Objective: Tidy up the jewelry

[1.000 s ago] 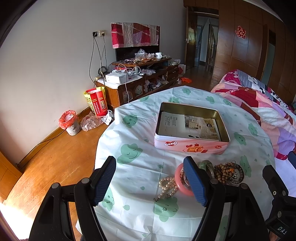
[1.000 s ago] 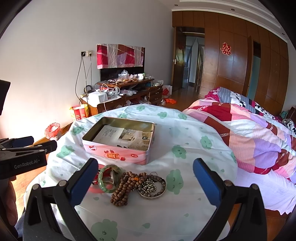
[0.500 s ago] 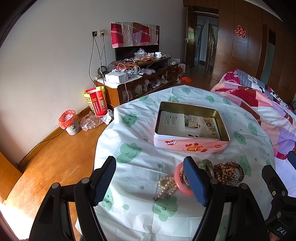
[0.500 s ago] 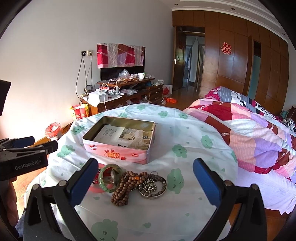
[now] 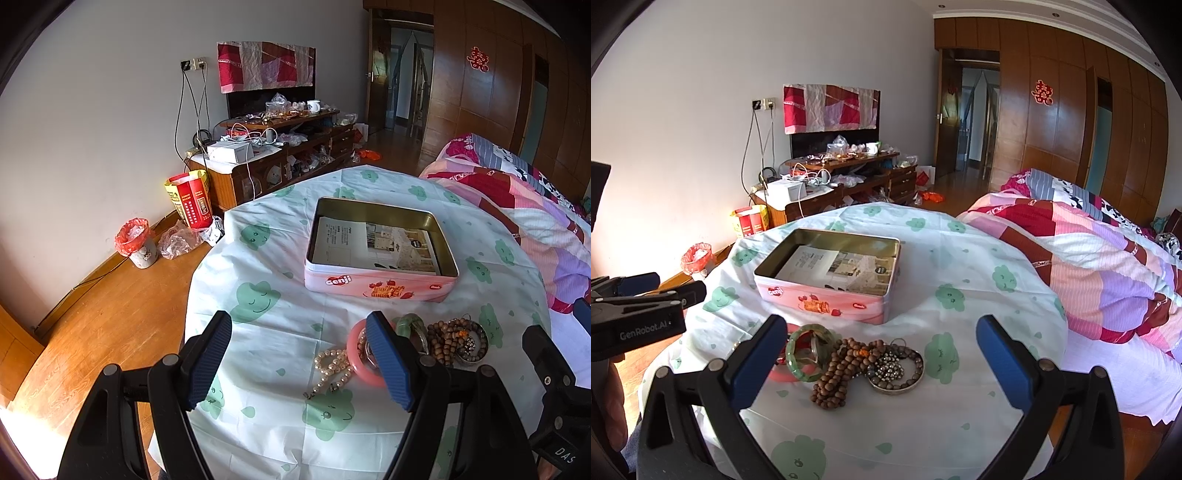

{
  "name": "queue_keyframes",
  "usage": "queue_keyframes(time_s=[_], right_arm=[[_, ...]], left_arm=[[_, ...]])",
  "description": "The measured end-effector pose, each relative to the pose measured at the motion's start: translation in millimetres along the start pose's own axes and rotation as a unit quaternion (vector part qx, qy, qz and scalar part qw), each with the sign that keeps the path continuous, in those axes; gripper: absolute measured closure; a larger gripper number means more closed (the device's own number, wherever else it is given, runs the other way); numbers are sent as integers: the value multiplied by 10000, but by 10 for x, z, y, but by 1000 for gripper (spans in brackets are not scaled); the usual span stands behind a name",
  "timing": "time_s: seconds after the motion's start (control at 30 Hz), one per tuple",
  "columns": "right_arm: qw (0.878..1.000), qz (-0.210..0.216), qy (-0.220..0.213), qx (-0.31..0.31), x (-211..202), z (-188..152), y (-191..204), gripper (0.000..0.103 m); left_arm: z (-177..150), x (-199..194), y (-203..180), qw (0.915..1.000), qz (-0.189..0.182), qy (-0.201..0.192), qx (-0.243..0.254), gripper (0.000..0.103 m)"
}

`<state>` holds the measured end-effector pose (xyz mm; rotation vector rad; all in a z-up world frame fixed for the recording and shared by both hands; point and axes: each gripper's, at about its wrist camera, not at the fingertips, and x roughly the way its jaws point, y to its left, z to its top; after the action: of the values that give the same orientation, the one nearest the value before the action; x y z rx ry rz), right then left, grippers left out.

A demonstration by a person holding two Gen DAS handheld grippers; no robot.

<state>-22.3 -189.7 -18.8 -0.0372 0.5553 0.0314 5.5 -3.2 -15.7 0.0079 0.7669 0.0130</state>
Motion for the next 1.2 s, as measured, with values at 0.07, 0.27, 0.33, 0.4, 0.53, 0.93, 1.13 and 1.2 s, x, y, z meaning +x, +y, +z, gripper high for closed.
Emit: queue_keyframes(time_s=[0.07, 0.27, 0.33, 0.4, 0.53, 0.93, 1.13, 1.2], right_arm=[[10000, 6, 29, 14, 4, 19, -18, 0], [9999, -19, 148, 72, 64, 14, -76, 0], [9997, -48, 231, 94, 130, 0, -121, 0], [9993, -73, 332, 122, 212, -40, -174, 0], [9984, -141, 497, 215, 365, -123, -303, 0], [9956, -173, 860, 328, 662, -295, -448, 0], [9955, -176, 877, 303, 689, -321, -438, 0], [9956, -112, 873, 332, 704, -320, -447, 9]], left_arm=[[-3, 35, 1, 10000, -2, 30, 17, 28], [-22, 276, 75, 9996, 60, 272, 21, 28], [-41, 384, 132, 9993, 98, 357, -8, 28], [-52, 475, 202, 9990, 128, 419, -83, 28], [-96, 587, 261, 9988, 53, 473, -144, 28], [-186, 722, -31, 9977, -278, 551, 289, 48], [-110, 640, -157, 9965, -597, 428, 397, 48], [-80, 602, -245, 9957, -713, 367, 456, 48]])
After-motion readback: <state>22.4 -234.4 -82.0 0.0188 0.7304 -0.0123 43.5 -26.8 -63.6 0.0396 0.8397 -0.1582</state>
